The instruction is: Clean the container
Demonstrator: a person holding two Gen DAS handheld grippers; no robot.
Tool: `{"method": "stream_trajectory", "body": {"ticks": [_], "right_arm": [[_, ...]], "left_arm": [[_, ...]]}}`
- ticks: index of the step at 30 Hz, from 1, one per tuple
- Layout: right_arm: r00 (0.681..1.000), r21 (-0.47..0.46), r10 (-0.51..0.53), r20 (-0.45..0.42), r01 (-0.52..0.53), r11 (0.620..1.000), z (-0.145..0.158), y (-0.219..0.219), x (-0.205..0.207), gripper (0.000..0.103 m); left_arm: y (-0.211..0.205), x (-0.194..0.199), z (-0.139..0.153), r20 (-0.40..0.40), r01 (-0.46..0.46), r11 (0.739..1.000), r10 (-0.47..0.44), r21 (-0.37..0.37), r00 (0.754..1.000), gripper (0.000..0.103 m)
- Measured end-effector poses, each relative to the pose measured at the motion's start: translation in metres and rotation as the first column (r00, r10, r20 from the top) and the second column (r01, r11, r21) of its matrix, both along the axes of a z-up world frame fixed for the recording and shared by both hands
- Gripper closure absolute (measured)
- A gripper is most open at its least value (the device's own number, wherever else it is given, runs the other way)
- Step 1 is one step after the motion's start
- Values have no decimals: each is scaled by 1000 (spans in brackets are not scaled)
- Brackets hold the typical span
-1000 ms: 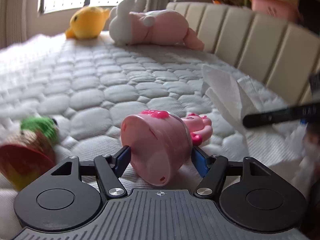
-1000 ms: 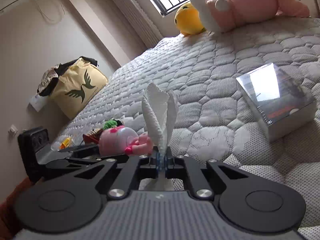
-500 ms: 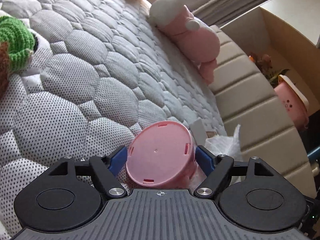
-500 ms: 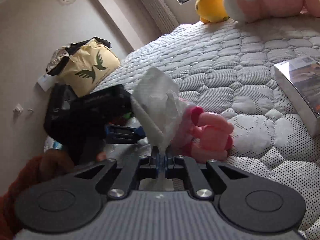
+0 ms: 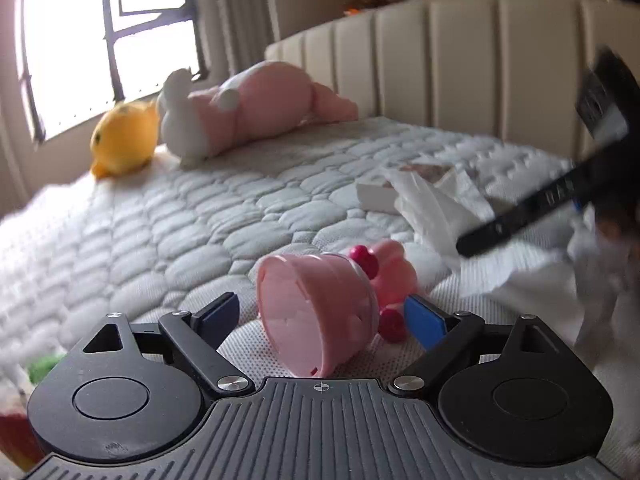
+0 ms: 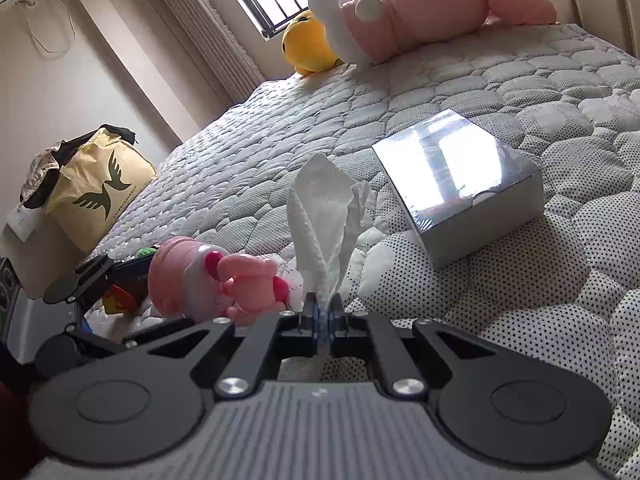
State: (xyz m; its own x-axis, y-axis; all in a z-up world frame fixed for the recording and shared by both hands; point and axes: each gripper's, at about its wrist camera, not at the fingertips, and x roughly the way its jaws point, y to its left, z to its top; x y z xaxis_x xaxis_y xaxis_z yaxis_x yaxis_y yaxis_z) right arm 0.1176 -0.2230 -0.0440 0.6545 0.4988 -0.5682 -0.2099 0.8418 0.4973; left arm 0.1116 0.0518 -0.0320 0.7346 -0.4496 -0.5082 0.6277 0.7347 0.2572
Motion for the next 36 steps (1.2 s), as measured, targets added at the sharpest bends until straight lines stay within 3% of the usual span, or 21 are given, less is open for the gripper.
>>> {"method": "stream_trajectory", "body": {"ticks": [3, 5, 8, 10, 11, 12, 13, 14, 17, 19, 22, 27, 30, 33, 36], "right_arm": [[1000, 5, 4, -1, -4, 1000, -3, -1, -3, 97], [1000, 9, 9, -1, -9, 1000, -5, -1, -5, 97], [1000, 10, 11, 0, -11, 1000, -6, -4, -10, 97], [1000, 14, 3, -2, -3, 1000, -6, -9, -12, 97], [1000, 14, -2, 0, 2, 1000, -6, -11, -14, 97], [1000, 16, -7, 3, 7, 1000, -5, -13, -15, 97], [1000, 19, -10, 7, 10, 1000, -4, -14, -16, 97], [1000, 24, -13, 11, 13, 1000, -2, -16, -17, 97], [999, 42, 2, 34, -3, 999, 5, -13, -18, 97], [998, 62, 28, 62, -32, 998, 13, -5, -15, 97], [992, 90, 68, 103, -77, 993, 25, 7, -11, 97], [966, 170, 187, 180, -217, 961, 51, 44, 16, 97], [966, 64, 209, 153, -221, 973, 48, 76, 42, 97], [967, -57, 215, 137, -208, 976, 40, 94, 51, 97], [972, -79, 195, 131, -185, 979, 33, 83, 43, 97]], "left_arm": [[-24, -4, -21, 107, 67, 971, -94, 231, 990, 6], [-29, 6, -28, 87, 87, 965, -112, 248, 990, 4], [-23, 30, -25, -8, 45, 993, -44, 113, 999, 3], [-14, 46, -22, -106, -31, 1000, 30, 0, 994, 9], [-8, 53, -21, -160, -74, 996, 65, -49, 985, 29], [-2, 61, -20, -215, -119, 988, 96, -96, 972, 37], [6, 68, -19, -275, -168, 975, 122, -149, 954, 38], [18, 77, -18, -361, -227, 944, 131, -238, 923, 39], [46, 91, -20, -546, -363, 836, 94, -410, 833, 39], [54, 94, -24, -611, -409, 791, 56, -456, 789, 39], [56, 98, -27, -658, -451, 759, 40, -469, 752, 39], [52, 97, -26, -653, -442, 782, 59, -440, 755, 37], [50, 98, -28, -646, -436, 789, 66, -432, 760, 36], [54, 98, -30, -648, -442, 779, 60, -445, 759, 35], [54, 100, -32, -640, -433, 782, 57, -449, 767, 33]]}}
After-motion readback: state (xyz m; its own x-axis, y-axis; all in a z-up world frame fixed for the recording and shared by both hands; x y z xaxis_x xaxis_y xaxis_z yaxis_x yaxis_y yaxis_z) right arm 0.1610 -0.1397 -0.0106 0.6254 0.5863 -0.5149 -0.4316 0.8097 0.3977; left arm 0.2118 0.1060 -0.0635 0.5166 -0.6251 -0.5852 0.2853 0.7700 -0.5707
